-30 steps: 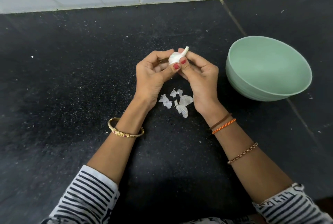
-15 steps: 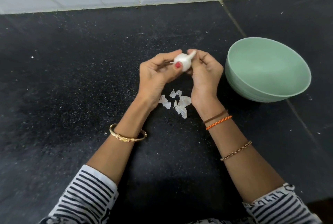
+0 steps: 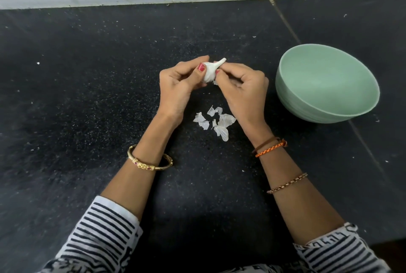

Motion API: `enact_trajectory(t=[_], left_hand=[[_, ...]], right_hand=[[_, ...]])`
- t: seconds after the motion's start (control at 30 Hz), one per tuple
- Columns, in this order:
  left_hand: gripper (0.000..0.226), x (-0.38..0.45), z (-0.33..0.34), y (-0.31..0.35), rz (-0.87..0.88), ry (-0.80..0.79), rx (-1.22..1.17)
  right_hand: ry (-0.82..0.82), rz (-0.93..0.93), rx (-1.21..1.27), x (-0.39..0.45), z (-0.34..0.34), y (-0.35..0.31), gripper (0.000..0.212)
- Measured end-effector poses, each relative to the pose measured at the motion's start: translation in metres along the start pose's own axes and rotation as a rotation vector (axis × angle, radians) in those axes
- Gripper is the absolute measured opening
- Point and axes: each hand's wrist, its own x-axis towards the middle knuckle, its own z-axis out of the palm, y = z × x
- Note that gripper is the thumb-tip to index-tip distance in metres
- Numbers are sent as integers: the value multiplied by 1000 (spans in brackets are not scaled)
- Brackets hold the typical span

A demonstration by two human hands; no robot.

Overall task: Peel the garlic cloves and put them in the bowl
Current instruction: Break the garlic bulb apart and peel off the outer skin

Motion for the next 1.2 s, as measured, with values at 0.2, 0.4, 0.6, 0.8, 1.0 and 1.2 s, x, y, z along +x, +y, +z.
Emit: enact_trajectory(t=[0.2, 0.4, 0.6, 0.8, 1.0, 1.2], left_hand=[[29, -3, 3, -1, -32, -36, 7], [19, -3, 2, 4, -119, -95, -61], [20, 2, 1, 12, -278, -60, -196], [34, 2, 3, 11, -354, -51, -157], [12, -1, 3, 9, -300, -58, -174], [13, 5, 0, 13, -337, -10, -392]], right_hand=[[79, -7, -43, 0, 0, 5, 9], [79, 72, 49, 3, 0, 5, 12], [28, 303, 236, 3, 5, -2, 11], [65, 371, 280, 1, 5, -4, 25], [17, 432, 321, 2, 3, -9, 23], [52, 633, 492, 5, 2, -9, 30]])
